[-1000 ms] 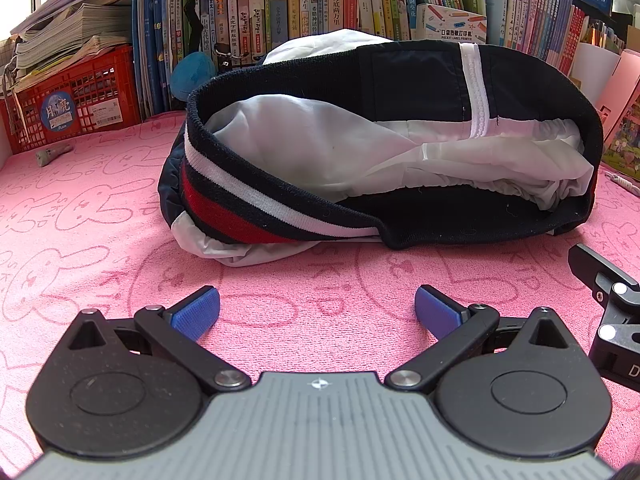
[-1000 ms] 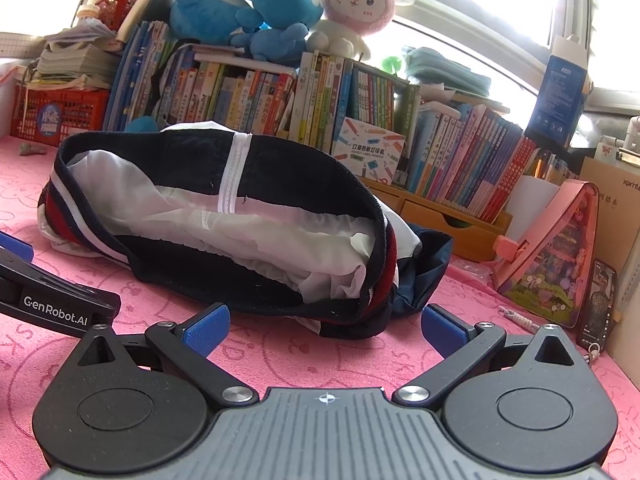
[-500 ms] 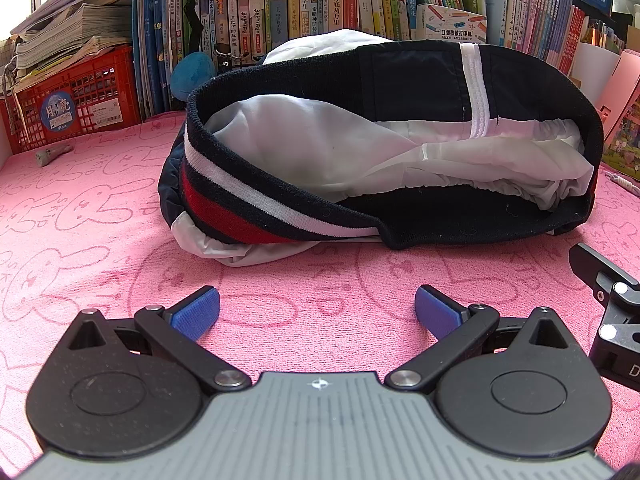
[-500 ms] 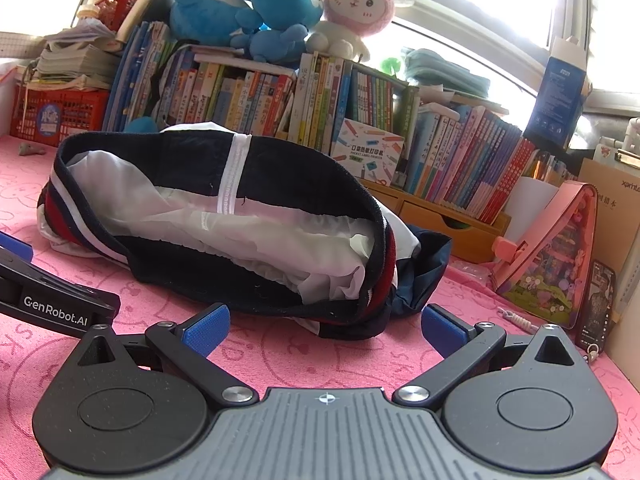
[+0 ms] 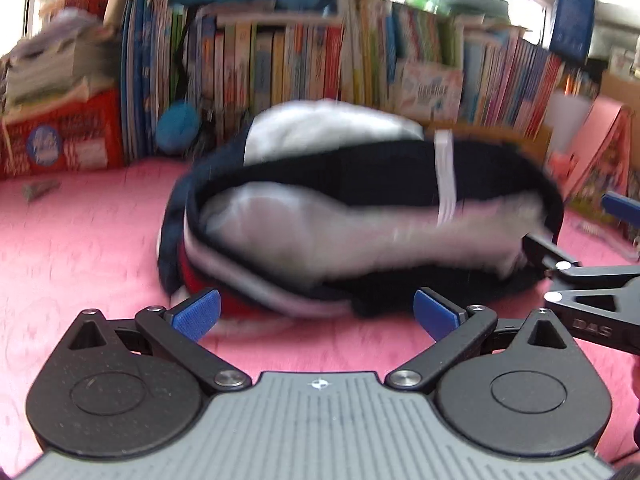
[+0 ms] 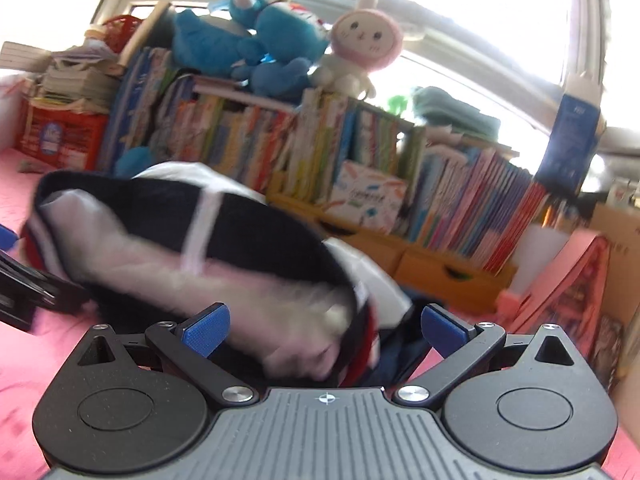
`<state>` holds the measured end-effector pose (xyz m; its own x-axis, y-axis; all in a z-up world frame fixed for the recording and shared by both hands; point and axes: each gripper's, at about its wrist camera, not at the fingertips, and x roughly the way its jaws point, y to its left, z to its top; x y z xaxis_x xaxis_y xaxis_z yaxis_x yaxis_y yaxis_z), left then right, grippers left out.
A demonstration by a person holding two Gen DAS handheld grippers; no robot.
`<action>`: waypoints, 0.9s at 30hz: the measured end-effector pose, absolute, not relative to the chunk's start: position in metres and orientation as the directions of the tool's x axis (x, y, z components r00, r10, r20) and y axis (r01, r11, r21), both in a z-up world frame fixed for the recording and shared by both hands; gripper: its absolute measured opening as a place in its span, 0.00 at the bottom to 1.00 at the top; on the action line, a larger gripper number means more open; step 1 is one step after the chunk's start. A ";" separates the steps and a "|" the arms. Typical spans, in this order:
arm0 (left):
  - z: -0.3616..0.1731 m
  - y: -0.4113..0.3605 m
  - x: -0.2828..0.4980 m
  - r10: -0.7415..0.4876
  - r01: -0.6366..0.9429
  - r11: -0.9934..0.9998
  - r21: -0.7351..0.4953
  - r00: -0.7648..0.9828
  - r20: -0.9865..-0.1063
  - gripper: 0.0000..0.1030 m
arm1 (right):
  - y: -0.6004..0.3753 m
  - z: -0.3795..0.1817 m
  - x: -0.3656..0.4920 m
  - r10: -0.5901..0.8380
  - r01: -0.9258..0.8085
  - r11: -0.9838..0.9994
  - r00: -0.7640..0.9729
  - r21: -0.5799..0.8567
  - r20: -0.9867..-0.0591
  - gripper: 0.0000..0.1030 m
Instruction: Fold clothes
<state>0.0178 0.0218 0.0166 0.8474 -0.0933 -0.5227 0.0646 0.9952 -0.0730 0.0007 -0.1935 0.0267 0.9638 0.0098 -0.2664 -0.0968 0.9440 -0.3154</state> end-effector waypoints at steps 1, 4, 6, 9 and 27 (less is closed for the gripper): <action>0.022 0.022 0.023 -0.088 0.060 0.996 -0.073 0.865 -0.494 1.00 | -0.195 0.031 0.012 -0.006 -0.081 0.943 0.966 -0.322 -0.260 1.00; 0.021 0.021 0.050 -0.049 0.051 0.999 -0.011 0.861 -0.507 1.00 | -0.198 0.035 0.042 -0.005 -0.100 0.938 0.954 -0.333 -0.300 0.98; 0.014 0.021 0.058 0.007 0.026 0.998 0.058 0.863 -0.506 1.00 | -0.203 0.036 0.051 -0.036 -0.076 0.939 0.949 -0.336 -0.314 0.91; 0.004 0.022 0.071 0.092 -0.012 0.987 0.161 0.863 -0.497 1.00 | -0.217 0.039 0.053 -0.096 -0.004 0.950 0.948 -0.311 -0.305 0.88; -0.034 0.044 0.107 0.135 -0.122 0.990 0.064 0.761 -0.635 1.00 | -0.238 0.014 0.064 -0.027 -0.017 0.996 0.856 -0.082 -0.516 0.56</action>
<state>0.1068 0.0438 -0.0339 0.7609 0.1348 -0.6347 -0.1218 0.9905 0.0644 0.0637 -0.2383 0.0142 0.8563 -0.0274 -0.5157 -0.0174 0.9965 -0.0818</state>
